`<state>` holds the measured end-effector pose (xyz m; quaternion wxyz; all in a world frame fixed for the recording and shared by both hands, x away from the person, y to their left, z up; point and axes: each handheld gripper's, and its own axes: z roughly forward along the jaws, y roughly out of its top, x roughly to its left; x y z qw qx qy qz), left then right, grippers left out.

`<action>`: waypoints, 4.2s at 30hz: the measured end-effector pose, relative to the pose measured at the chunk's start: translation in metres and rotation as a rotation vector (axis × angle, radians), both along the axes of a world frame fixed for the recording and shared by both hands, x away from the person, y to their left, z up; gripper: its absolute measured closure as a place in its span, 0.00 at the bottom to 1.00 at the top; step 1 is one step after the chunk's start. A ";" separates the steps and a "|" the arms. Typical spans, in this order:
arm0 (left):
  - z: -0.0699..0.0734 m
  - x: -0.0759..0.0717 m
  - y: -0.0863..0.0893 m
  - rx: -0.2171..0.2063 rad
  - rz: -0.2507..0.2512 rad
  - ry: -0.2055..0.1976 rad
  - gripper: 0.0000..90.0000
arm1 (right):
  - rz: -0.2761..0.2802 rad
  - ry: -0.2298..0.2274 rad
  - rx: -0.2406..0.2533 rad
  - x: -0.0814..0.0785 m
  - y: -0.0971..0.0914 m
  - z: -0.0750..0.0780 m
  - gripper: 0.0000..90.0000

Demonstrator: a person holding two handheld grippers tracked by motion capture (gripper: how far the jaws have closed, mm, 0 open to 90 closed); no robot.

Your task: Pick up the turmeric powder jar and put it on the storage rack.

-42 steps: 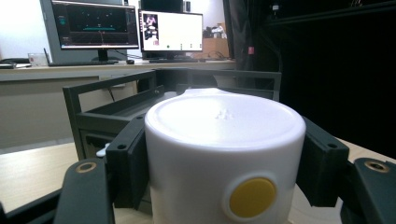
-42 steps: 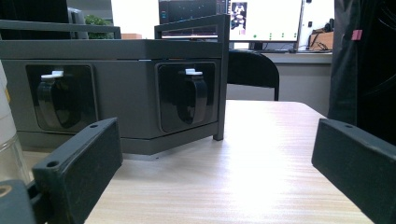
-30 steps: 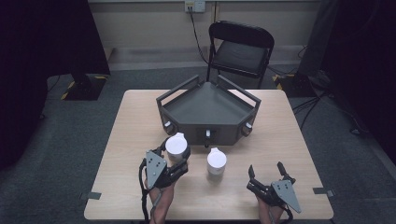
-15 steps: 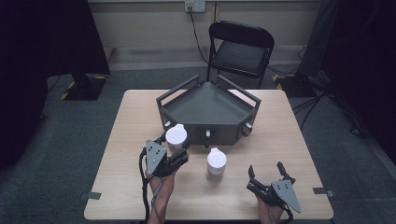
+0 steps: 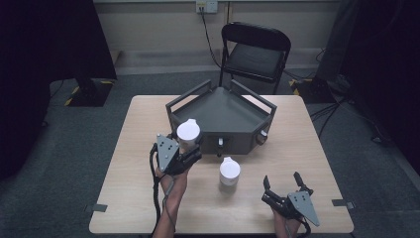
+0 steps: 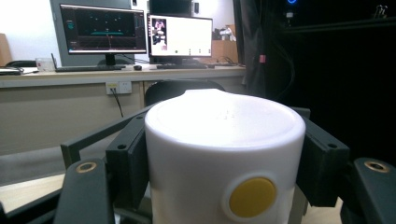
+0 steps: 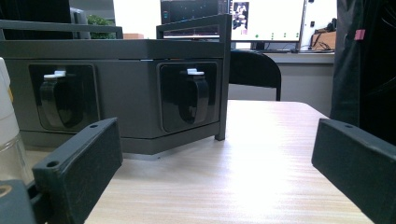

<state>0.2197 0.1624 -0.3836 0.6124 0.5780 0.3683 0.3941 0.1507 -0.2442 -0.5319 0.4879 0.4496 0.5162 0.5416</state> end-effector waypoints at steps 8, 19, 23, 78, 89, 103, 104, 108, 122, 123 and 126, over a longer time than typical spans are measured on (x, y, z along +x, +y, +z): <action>0.012 0.007 -0.014 0.014 0.014 -0.018 0.34 | 0.000 0.000 0.000 0.000 0.000 0.000 0.00; 0.025 0.036 -0.023 0.038 0.038 0.005 0.34 | 0.001 0.000 0.000 0.000 0.000 0.000 0.00; 0.027 0.047 -0.027 0.060 0.033 0.010 0.34 | 0.002 0.000 0.000 0.000 0.000 0.000 0.00; 0.032 0.121 -0.045 0.032 0.079 0.126 0.34 | 0.000 0.001 0.000 0.000 0.000 0.000 0.00; 0.024 0.117 -0.045 0.004 0.088 0.111 0.33 | -0.006 0.001 0.001 0.000 0.001 0.000 0.00; 0.024 0.121 -0.036 -0.021 0.061 0.119 0.21 | -0.005 0.001 0.001 0.000 0.001 0.000 0.00; 0.024 0.121 -0.036 -0.018 0.066 0.111 0.19 | -0.005 0.001 0.001 0.000 0.001 0.000 0.00; 0.022 0.120 -0.036 -0.026 0.080 0.105 0.06 | -0.005 0.001 0.001 0.000 0.001 0.000 0.00; 0.024 0.114 -0.032 -0.011 0.072 0.095 0.00 | -0.005 0.000 0.001 0.000 0.001 0.000 0.00; 0.023 0.113 -0.031 -0.014 0.070 0.095 0.00 | -0.005 0.000 0.001 0.000 0.001 0.000 0.00; 0.022 0.111 -0.029 -0.021 0.069 0.093 0.00 | -0.006 0.000 0.001 0.000 0.001 0.000 0.00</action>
